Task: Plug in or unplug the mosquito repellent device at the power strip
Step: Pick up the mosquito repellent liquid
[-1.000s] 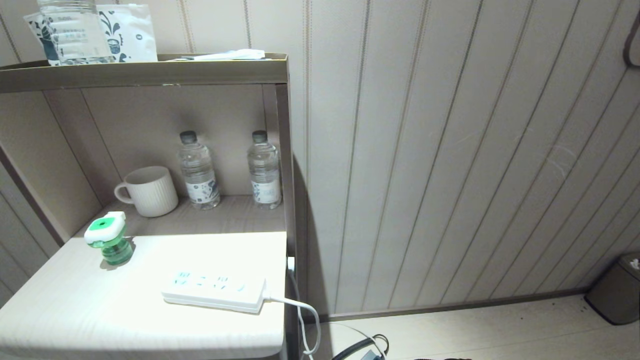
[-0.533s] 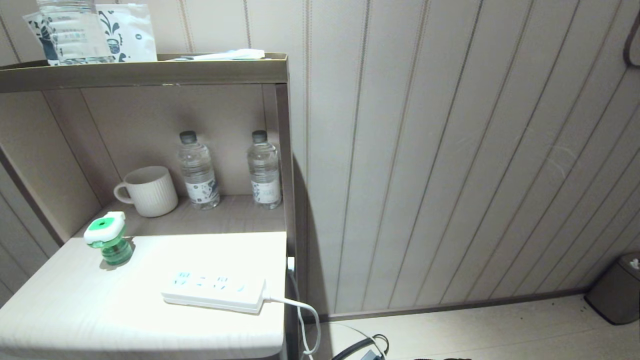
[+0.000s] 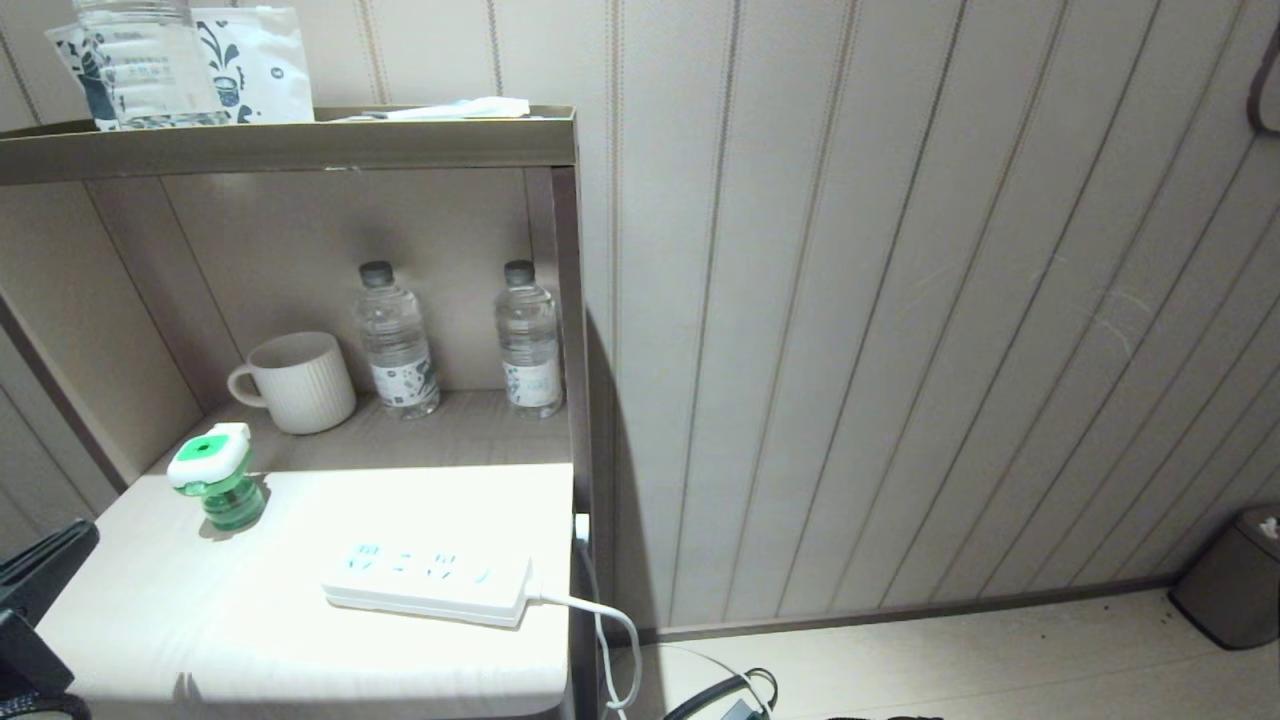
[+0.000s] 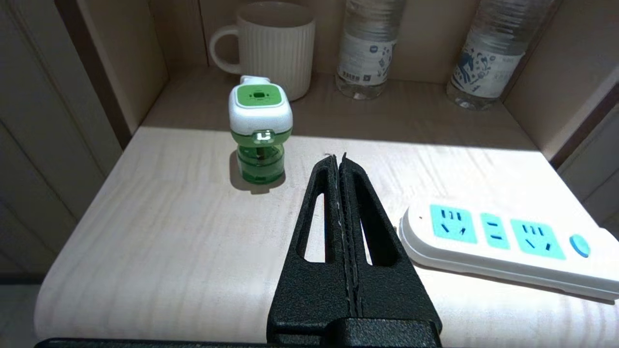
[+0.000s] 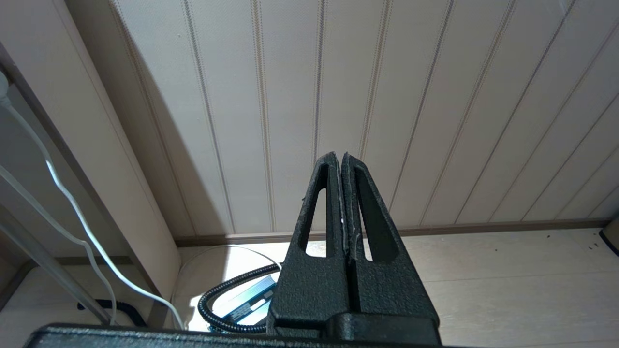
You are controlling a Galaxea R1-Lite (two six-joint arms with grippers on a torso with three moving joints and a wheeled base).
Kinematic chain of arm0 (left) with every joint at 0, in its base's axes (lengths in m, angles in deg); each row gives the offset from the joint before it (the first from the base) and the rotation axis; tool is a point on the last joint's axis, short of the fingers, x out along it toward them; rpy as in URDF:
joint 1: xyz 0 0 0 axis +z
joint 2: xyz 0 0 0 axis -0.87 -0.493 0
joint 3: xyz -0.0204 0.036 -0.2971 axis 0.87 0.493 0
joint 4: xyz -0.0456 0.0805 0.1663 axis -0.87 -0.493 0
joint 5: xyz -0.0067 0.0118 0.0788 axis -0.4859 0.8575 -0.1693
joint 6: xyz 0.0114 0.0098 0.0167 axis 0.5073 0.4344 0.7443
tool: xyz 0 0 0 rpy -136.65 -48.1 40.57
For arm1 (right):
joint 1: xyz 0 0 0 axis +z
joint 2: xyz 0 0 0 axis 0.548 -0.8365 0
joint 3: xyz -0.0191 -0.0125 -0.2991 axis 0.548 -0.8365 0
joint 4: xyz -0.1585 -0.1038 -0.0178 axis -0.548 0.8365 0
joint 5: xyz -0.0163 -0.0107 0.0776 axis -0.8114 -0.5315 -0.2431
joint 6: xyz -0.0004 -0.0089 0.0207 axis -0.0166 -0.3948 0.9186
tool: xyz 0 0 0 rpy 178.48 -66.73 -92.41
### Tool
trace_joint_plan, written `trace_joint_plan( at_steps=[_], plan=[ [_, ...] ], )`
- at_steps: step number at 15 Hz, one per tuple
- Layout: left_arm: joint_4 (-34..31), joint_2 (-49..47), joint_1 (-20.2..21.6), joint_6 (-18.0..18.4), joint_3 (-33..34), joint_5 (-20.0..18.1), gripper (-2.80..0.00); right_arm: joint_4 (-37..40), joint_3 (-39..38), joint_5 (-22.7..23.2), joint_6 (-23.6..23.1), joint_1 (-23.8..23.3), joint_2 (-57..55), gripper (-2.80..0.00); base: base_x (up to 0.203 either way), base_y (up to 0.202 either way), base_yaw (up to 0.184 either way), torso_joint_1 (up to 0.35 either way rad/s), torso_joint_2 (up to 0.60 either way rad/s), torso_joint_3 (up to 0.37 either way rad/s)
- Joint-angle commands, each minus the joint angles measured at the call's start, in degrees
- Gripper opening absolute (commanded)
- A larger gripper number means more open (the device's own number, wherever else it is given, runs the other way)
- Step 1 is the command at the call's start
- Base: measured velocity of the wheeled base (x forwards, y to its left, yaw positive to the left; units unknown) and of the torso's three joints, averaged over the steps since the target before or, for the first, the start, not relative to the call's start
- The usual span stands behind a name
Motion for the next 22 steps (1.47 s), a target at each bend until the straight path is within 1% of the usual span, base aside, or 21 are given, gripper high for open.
trace_joint_plan(
  at_steps=[1, 3, 4, 6, 8, 9, 12, 17, 22],
  plan=[
    [0.8, -3.4, 0.0, -0.1, 0.3, 0.0, -2.8, 0.0, 0.0, 0.0, 0.0, 0.0, 0.0, -2.8, 0.0, 0.0, 0.0, 0.0, 0.0, 0.0],
    [3.6, -8.4, 0.0, -0.4, 0.6, 0.0, -2.8, 0.0, 0.0, 0.0, 0.0, 0.0, 0.0, -2.8, 0.0, 0.0, 0.0, 0.0, 0.0, 0.0],
    [6.1, -11.8, 0.0, -0.6, 1.0, 0.0, -2.8, 0.0, 0.0, 0.0, 0.0, 0.0, 0.0, -2.8, 0.0, 0.0, 0.0, 0.0, 0.0, 0.0],
    [13.9, -18.7, 0.0, -0.7, 2.6, 0.1, -2.8, 0.1, 0.0, 0.0, 0.0, 0.0, 0.0, -2.8, 0.0, 0.0, 0.0, 0.0, 0.0, 0.0],
    [23.7, -23.9, 0.1, -0.7, 5.5, 0.7, -2.8, 0.0, 0.0, 0.0, 0.0, 0.0, 0.0, -2.8, 0.0, 0.0, 0.0, 0.0, 0.0, 0.0],
    [25.3, -24.6, 0.1, -0.8, 6.3, 1.7, 0.0, 0.0, 0.0, 0.0, 0.0, 0.0, 0.0, -2.8, 0.0, 0.0, 0.0, 0.0, 0.0, 0.0],
    [25.3, -24.8, 0.1, -1.6, 5.3, 2.9, 0.0, 0.0, 0.0, 0.0, 0.0, 0.0, 0.0, -2.8, 0.0, 0.0, 0.0, 0.0, 0.0, 0.0],
    [26.3, -29.3, 0.1, -4.8, 4.2, 4.7, 0.0, 0.0, 0.0, 0.0, 0.0, 0.0, 0.0, -2.8, 0.0, 0.0, 0.0, 0.0, 0.0, 0.0],
    [30.0, -34.7, 0.1, -5.2, 1.9, 5.5, 0.0, 0.1, 0.0, 0.0, 0.0, 0.0, 0.0, -2.8, 0.0, 0.0, 0.0, 0.0, 0.0, 0.0]
  ],
)
